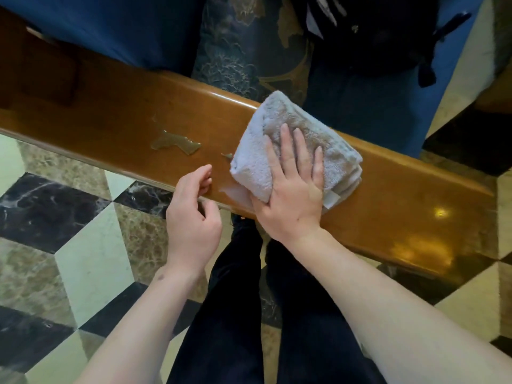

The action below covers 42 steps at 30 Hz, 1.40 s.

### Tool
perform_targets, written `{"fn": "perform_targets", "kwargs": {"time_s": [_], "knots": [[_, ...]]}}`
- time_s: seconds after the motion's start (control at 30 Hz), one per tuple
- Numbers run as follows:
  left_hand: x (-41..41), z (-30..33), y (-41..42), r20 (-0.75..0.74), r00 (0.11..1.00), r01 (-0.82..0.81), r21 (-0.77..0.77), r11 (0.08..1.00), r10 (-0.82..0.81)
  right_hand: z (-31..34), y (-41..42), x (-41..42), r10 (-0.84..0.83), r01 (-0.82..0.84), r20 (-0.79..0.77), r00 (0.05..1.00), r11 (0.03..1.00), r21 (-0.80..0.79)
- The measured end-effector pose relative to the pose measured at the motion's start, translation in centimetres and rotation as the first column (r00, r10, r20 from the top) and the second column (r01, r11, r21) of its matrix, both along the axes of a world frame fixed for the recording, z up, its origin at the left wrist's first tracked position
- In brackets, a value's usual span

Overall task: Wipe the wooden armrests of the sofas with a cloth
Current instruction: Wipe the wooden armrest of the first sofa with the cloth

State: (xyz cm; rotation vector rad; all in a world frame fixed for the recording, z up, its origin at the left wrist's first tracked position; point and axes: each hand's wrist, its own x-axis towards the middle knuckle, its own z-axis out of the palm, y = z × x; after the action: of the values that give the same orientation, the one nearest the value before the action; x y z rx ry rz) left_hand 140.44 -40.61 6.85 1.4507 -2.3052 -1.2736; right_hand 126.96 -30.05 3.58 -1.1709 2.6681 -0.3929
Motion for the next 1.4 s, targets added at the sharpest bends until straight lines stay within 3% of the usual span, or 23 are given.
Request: {"fn": "perform_targets", "kwargs": {"time_s": [0.1,0.23,0.37,0.43,0.47,0.53,0.6,0.63,0.67,0.73,0.83,0.9,1.0,1.1,1.2,1.27,1.4], "knots": [[-0.3,0.1,0.3,0.019,0.999,-0.034,-0.048,0.998,0.035,-0.4,1.9,-1.5,0.254,-0.253,-0.050,0.966,0.967,0.026],[-1.1,0.8,2.2,0.069,0.993,-0.086,-0.087,0.992,0.092,-0.7,5.0,-3.6,0.552,-0.546,-0.108,0.827,0.834,0.084],[-1.5,0.7,3.5,0.240,0.968,0.106,-0.160,0.981,-0.065,-0.5,8.0,-7.3,0.785,-0.775,-0.069,0.616,0.620,0.125],[-1.9,0.7,4.4,0.341,0.932,0.193,-0.179,0.965,-0.123,-0.2,9.6,-9.2,0.802,-0.793,-0.055,0.595,0.597,0.120],[-1.9,0.7,4.8,0.384,0.912,0.227,-0.187,0.956,-0.141,-0.2,10.4,-9.7,0.774,-0.766,-0.050,0.631,0.632,0.116],[-2.2,0.5,5.1,0.439,0.882,0.287,-0.206,0.936,-0.173,-0.2,11.8,-9.5,0.602,-0.595,-0.062,0.796,0.797,0.103],[-2.0,0.3,4.9,0.455,0.873,0.305,-0.224,0.926,-0.177,-0.1,12.6,-7.6,0.253,-0.249,-0.054,0.966,0.965,0.080],[-1.9,0.3,5.0,0.449,0.875,0.304,-0.221,0.927,-0.180,0.0,12.7,-6.2,0.036,-0.033,-0.042,0.998,0.996,0.086],[-1.9,0.3,5.0,0.439,0.880,0.298,-0.211,0.931,-0.182,0.2,12.4,-4.7,-0.181,0.184,-0.036,0.983,0.978,0.101],[-1.8,0.6,5.2,0.418,0.890,0.282,-0.187,0.941,-0.184,0.3,10.5,-1.7,-0.499,0.502,-0.057,0.865,0.858,0.112],[-1.3,0.9,4.5,0.320,0.928,0.246,-0.146,0.958,-0.189,0.2,5.3,1.0,-0.759,0.764,-0.083,0.645,0.640,0.087],[-0.6,1.2,3.0,0.197,0.965,0.205,-0.142,0.968,-0.175,0.1,2.1,1.9,-0.832,0.835,-0.079,0.550,0.547,0.051],[0.7,1.8,-0.8,0.078,0.985,0.162,-0.136,0.977,-0.152,-0.1,-1.9,3.5,-0.866,0.867,-0.068,0.496,0.498,-0.017],[2.6,1.4,-5.9,0.099,0.992,0.088,-0.091,0.992,-0.079,0.2,-6.8,5.8,-0.868,0.867,0.029,0.495,0.492,-0.072],[4.6,0.9,-11.3,0.112,0.994,0.010,-0.018,1.000,-0.008,0.7,-12.0,8.2,-0.815,0.824,0.135,0.564,0.546,-0.152],[6.0,0.7,-14.8,0.098,0.995,0.015,-0.024,1.000,-0.012,0.6,-15.1,9.6,-0.778,0.792,0.160,0.607,0.579,-0.193],[6.7,0.5,-17.3,0.049,0.999,-0.004,-0.030,1.000,0.006,0.2,-16.7,10.2,-0.788,0.802,0.162,0.594,0.564,-0.197]]}}
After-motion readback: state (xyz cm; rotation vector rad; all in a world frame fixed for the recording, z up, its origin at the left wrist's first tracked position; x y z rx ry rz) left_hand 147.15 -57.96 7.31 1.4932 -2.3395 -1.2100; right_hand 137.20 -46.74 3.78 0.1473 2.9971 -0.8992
